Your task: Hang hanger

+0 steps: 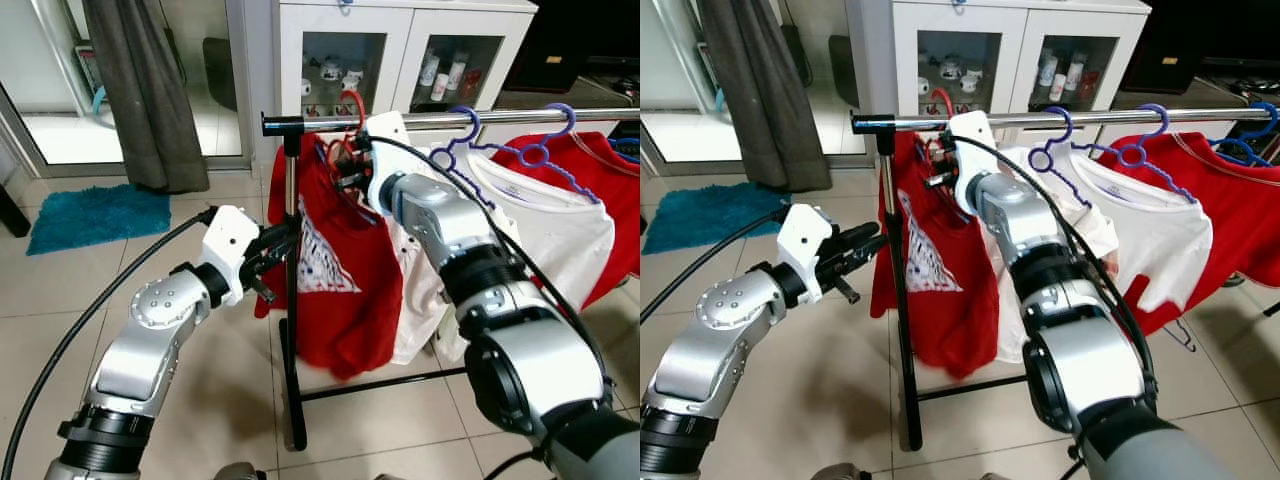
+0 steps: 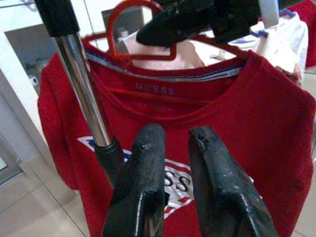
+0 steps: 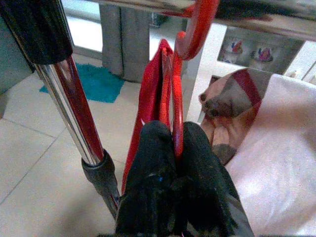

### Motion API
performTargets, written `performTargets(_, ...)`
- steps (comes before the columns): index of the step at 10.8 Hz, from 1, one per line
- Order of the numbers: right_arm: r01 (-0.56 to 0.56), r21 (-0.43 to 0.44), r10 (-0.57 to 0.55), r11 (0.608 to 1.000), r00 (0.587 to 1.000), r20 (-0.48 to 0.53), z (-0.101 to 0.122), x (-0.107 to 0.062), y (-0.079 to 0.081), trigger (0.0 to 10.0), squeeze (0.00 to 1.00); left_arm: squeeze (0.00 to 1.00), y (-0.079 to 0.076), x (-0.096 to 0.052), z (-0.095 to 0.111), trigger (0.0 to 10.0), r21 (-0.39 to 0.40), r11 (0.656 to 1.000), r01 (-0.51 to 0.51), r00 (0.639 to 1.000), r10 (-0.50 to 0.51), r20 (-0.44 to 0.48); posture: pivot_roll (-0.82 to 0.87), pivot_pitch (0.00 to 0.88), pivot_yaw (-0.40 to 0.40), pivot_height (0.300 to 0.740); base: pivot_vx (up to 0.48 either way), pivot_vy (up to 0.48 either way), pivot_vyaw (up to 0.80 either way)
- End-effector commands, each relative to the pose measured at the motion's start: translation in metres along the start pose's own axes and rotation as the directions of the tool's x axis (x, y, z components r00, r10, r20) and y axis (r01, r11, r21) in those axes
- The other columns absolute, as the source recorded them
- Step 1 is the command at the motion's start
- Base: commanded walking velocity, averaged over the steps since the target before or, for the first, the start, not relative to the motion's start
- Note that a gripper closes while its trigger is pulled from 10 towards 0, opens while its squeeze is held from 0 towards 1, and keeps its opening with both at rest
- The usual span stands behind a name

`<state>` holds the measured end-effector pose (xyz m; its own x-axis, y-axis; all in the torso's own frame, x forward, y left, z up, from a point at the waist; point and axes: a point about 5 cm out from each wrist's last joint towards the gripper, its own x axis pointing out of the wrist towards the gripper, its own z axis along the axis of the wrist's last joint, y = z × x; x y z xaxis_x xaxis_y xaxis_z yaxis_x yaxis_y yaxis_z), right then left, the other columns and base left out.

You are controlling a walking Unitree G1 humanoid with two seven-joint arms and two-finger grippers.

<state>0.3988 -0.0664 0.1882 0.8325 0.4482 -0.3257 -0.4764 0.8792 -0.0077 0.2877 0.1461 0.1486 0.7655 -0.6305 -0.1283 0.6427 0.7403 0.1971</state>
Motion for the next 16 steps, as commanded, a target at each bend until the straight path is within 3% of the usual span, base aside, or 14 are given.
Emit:
performTargets(1, 0.026, 0.019, -0.026, 0.999, 0.999, -0.028, 0.006, 0.001, 0.0, 10.0, 0.0, 0.0, 0.0, 0.001, 0.003, 10.0, 0.008, 1.0, 0.015, 1.0, -0.015, -0.002, 0.09, 0.0, -0.046, 0.74, 0.0, 0.0, 0.0)
performTargets(3, 0.045, 0.073, -0.039, 0.996, 0.996, -0.075, 0.002, 0.008, 0.008, 10.0, 0.0, 0.0, -0.001, 0.001, 0.004, 10.0, 0.006, 1.0, 0.022, 1.0, -0.022, -0.005, 0.09, 0.0, -0.049, 0.74, 0.0, 0.0, 0.0)
performTargets(6, 0.052, 0.035, -0.048, 0.998, 0.993, -0.11, -0.003, 0.012, 0.016, 10.0, 0.0, 0.0, -0.005, -0.002, 0.001, 10.0, -0.027, 0.999, 0.022, 1.0, -0.023, -0.016, 0.1, 0.0, -0.063, 0.74, 0.0, 0.0, 0.0)
performTargets(7, 0.022, 0.042, -0.018, 0.999, 0.997, -0.077, -0.001, 0.013, 0.018, 10.0, 0.0, 0.0, -0.005, -0.002, -0.001, 10.0, -0.052, 0.999, 0.016, 0.999, -0.017, -0.029, 0.1, 0.0, -0.065, 0.74, 0.0, 0.0, 0.0)
performTargets(8, -0.051, 0.047, 0.05, 0.998, 0.999, 0.017, 0.004, 0.011, 0.018, 10.0, 1.0, 0.0, -0.005, -0.003, -0.004, 10.0, -0.089, 0.996, -0.004, 0.999, 0.001, -0.037, 0.1, 0.0, -0.068, 0.74, 0.0, 0.0, 0.0)
performTargets(9, -0.124, 0.035, 0.119, 0.992, 0.986, 0.117, 0.008, 0.004, 0.012, 10.0, 1.0, 0.0, -0.006, -0.003, -0.005, 10.0, -0.097, 0.995, -0.022, 0.999, 0.019, -0.028, 0.1, 0.0, -0.063, 0.74, 0.0, 0.0, 0.0)
performTargets(11, -0.202, 0.035, 0.19, 0.979, 0.959, 0.21, 0.006, -0.027, -0.014, 10.0, 1.0, 0.0, 0.002, -0.001, 0.002, 10.0, -0.203, 0.966, -0.163, 0.982, 0.178, 0.057, 0.07, 0.0, -0.023, 0.74, 0.0, 0.0, 0.0)
performTargets(13, -0.319, 0.03, 0.3, 0.947, 0.916, 0.265, -0.008, -0.061, -0.017, 10.0, 1.0, 0.0, -0.002, -0.001, 0.002, 10.0, -0.153, 0.97, -0.187, 0.978, 0.198, 0.06, 0.06, 0.0, 0.003, 0.74, 0.0, 0.0, 0.0)
performTargets(14, -0.241, -0.017, 0.234, 0.97, 0.919, 0.317, -0.02, -0.089, -0.023, 10.0, 1.0, 0.0, 0.0, 0.0, 0.003, 10.0, -0.149, 0.961, -0.232, 0.968, 0.242, 0.059, 0.06, 0.0, 0.007, 0.74, 0.0, -0.33, 0.0)
performTargets(15, -0.097, -0.018, 0.097, 0.995, 0.924, 0.37, -0.028, -0.109, -0.027, 10.0, 1.0, 0.0, 0.003, 0.0, 0.005, 10.0, -0.136, 0.953, -0.271, 0.958, 0.281, 0.059, 0.05, 0.0, 0.019, 0.74, 0.0, -0.401, 0.0)
performTargets(16, -0.023, 0.023, 0.014, 0.999, 0.939, 0.344, -0.041, -0.117, -0.026, 10.0, 0.76, 0.0, 0.006, 0.0, 0.005, 10.0, -0.138, 0.944, -0.299, 0.949, 0.31, 0.059, 0.04, 0.0, 0.028, 0.74, 0.0, -0.398, 0.0)
